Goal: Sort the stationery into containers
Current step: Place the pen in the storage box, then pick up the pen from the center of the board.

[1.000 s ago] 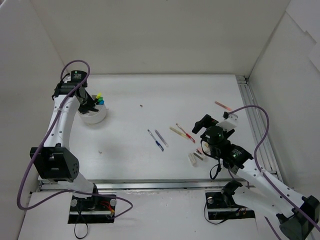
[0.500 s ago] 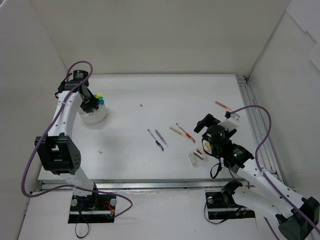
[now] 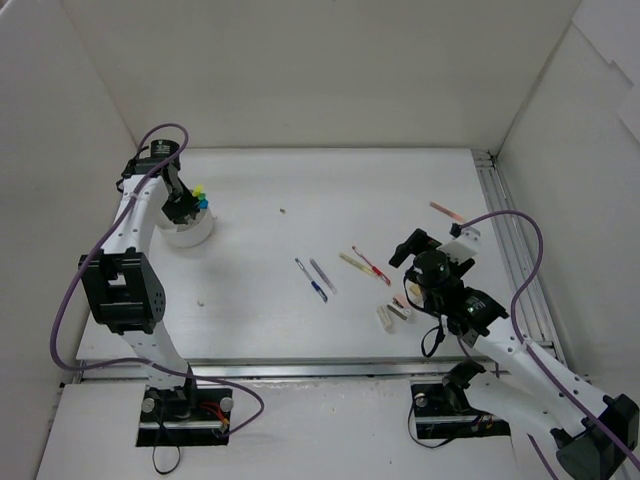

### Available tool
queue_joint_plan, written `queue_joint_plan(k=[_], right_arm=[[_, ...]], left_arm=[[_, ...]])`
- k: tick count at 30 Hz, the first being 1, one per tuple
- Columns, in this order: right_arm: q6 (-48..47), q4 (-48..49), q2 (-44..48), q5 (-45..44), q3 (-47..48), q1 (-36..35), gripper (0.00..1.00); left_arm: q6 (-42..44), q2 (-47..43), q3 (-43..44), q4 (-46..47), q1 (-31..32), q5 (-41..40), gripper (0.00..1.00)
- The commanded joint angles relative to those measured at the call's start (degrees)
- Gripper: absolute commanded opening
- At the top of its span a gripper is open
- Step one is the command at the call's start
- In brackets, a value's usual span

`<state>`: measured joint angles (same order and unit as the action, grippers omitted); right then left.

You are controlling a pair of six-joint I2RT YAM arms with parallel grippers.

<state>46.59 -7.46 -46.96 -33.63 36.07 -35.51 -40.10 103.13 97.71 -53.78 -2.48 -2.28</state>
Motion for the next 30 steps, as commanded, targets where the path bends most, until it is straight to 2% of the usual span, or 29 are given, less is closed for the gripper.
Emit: queue_joint_plan(k=[1,2,5,8,10,13,15,16,17,19,24,30], right_arm=[[0.08,1.31,0.2,-1.79,1.72,0.53,0.97],[-0.01,1.22,0.11,-1.71,1.72,0.61,0.97],[-0.45,1.31,-0.06,-0.92,2.07,0.7,0.97],[-1.85,1.22,-0.5,0.14,2.42,0.53,0.98],[-4.04,1.22,-0.76,2.4,2.6,0.61,0.98],[-10.62,1.22,-0.76,2.43,4.09,0.35,0.98],[-17.45,1.57,-5.67,10.22,5.57,-0.35,0.98],[-19.41,1.75,-6.82,11.2,6.02,-1.48,0.98],[-21.78,1.93,-7.87,12.35,6.55,-2.45,0.98],[-25.49,2.1,-11.48,11.22,7.87,-6.13,0.98],[-30.5,2.98,-20.69,14.81,11.03,-9.66,0.98],[-29.27,4.03,-29.93,13.67,14.99,-10.9,0.98]], left_arm=[[0.46,-1.97,1.52,1.48,-0.51,0.08,0.18],[0.54,-2.67,1.34,1.83,-0.51,0.0,0.27],[0.72,-4.25,0.64,2.71,-0.51,0.09,0.42],[1.25,-5.39,0.55,3.33,-0.51,-0.09,0.53],[1.95,-6.36,0.81,3.16,-0.51,0.26,0.56],[3.88,-8.9,-0.41,4.46,-0.51,1.05,0.7],[5.81,-11.1,-1.73,6.05,1.94,0.88,0.77],[8.08,-13.81,-2.6,6.75,3.0,0.01,0.8],[9.32,-15.4,-4.44,7.98,4.31,-0.61,0.9],[11.78,-20.13,-7.78,9.65,9.05,-4.46,0.98],[13.11,-30.78,-16.92,12.9,17.67,-8.79,0.99],[13.03,-46.59,-34.22,23.09,23.04,1.3,0.99]])
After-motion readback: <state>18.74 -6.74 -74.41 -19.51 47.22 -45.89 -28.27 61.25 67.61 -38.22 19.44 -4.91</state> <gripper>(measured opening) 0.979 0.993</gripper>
